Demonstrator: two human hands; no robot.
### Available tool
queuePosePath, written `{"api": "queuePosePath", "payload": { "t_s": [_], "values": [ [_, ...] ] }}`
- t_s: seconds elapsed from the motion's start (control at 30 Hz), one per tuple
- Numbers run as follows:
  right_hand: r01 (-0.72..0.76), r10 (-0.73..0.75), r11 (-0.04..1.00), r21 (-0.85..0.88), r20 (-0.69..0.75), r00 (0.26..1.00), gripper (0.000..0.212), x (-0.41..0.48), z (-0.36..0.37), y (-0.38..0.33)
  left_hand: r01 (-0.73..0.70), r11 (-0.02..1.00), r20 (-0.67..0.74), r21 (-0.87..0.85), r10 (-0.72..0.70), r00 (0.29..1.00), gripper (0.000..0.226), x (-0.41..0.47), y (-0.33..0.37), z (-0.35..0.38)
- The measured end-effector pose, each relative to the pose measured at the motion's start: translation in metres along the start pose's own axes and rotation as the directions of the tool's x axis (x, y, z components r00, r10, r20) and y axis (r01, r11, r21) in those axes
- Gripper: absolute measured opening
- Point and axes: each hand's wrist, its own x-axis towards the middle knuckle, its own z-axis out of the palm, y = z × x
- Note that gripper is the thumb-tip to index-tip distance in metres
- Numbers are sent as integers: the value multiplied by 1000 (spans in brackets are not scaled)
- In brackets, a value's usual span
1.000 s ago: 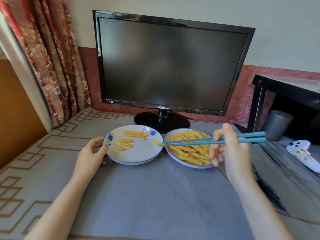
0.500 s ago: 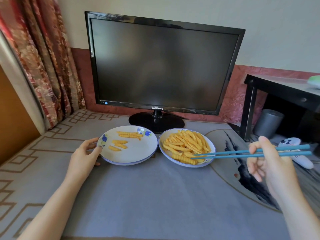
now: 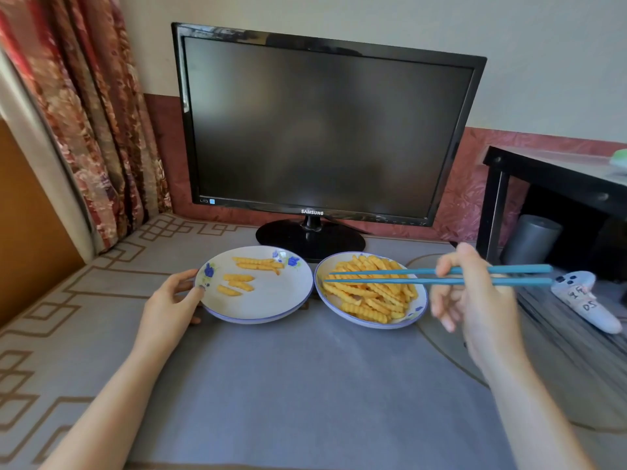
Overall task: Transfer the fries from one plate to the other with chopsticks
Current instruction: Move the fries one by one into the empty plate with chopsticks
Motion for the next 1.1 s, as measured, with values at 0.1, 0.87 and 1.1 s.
{"api": "queuePosePath", "payload": {
  "t_s": [0.1,0.87,1.1],
  "values": [
    [-30,28,999,23,114,993,41,-1,34,5,-5,1000,-2,-7,5,1000,32,-1,1,1],
    [-51,41,998,22,331,943,46,-6,125,46,-8,1000,-6,-7,8,1000,32,-1,1,1],
    [-70,57,995,69,168,984,46,0,85,24,-4,1000,-4,-3,4,1000,31,-2,1,0]
  ]
}}
